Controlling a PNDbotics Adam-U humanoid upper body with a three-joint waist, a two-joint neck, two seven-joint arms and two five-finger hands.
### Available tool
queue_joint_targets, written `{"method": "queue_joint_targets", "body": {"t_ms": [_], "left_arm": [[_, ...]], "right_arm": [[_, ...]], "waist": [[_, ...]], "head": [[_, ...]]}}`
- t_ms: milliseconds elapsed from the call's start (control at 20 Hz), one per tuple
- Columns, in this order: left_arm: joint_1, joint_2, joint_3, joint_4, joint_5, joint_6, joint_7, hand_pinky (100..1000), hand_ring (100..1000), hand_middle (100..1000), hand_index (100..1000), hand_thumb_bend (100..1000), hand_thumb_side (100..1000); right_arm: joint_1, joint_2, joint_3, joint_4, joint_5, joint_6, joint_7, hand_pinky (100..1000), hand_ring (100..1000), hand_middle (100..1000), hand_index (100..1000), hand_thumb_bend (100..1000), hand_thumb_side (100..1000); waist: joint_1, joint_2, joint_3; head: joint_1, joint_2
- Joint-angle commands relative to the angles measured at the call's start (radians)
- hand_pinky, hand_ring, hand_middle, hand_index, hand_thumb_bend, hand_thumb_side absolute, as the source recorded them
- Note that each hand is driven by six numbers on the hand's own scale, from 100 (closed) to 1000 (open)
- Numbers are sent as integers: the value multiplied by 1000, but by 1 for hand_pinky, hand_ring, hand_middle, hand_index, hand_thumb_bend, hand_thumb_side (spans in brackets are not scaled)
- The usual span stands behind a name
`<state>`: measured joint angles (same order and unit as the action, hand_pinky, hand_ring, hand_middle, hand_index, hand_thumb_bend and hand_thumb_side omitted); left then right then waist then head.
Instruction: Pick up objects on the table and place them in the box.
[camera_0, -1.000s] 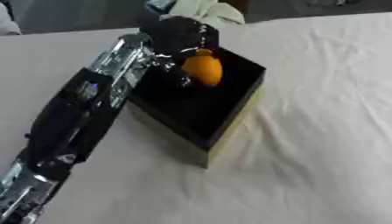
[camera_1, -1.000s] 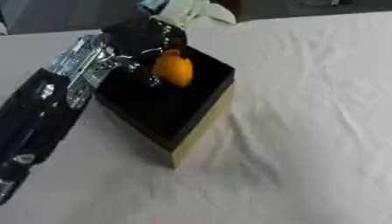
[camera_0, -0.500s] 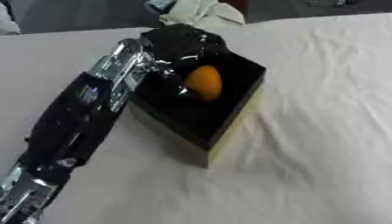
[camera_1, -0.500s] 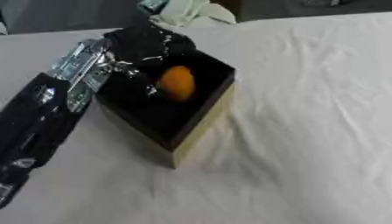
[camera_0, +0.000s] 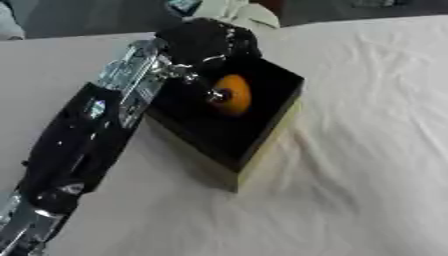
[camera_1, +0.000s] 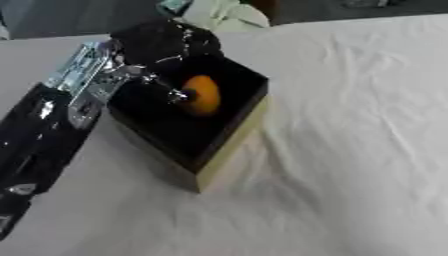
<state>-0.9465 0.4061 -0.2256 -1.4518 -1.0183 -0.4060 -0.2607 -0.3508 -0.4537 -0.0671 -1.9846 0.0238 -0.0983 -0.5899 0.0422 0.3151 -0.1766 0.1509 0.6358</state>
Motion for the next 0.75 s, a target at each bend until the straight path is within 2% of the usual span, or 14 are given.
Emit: {"method": "queue_joint_targets", "body": {"t_ms": [50, 200, 300, 450, 600, 750], "left_arm": [[4, 52, 59, -99, 102, 55, 38, 541, 686, 762, 766, 284, 385], [54, 76, 127, -174, 278, 100, 52, 515, 632, 718, 687, 176, 522], [91, 88, 194, -222, 408, 142, 60, 512, 624, 708, 675, 176, 521], [138, 108, 273, -296, 532, 207, 107, 508, 610, 689, 650, 178, 517], [182, 126, 324, -354, 624, 235, 186, 516, 609, 682, 645, 190, 508], [228, 139, 365, -399, 693, 239, 281, 524, 611, 678, 643, 215, 488]], "right_arm": [[-4, -21, -11, -15, 5, -2, -7, 777, 766, 674, 864, 281, 1000], [-3, -22, -16, -15, 7, -3, -12, 777, 766, 674, 864, 280, 1000], [-2, -22, -18, -15, 7, -4, -15, 777, 766, 674, 864, 280, 1000], [-5, -23, -21, -15, 9, -7, -19, 777, 765, 675, 864, 280, 1000], [-5, -24, -24, -15, 10, -8, -22, 777, 766, 675, 864, 280, 1000], [-4, -27, -27, -15, 12, -10, -26, 776, 765, 675, 864, 279, 1000]], "waist": [[-2, -24, 2], [0, -25, 5], [0, -25, 8], [-2, -23, 11], [-6, -22, 15], [-10, -21, 17]], "head": [[-9, -8], [-19, -5], [-26, -2], [-31, -1], [-36, -1], [-39, -1]]}}
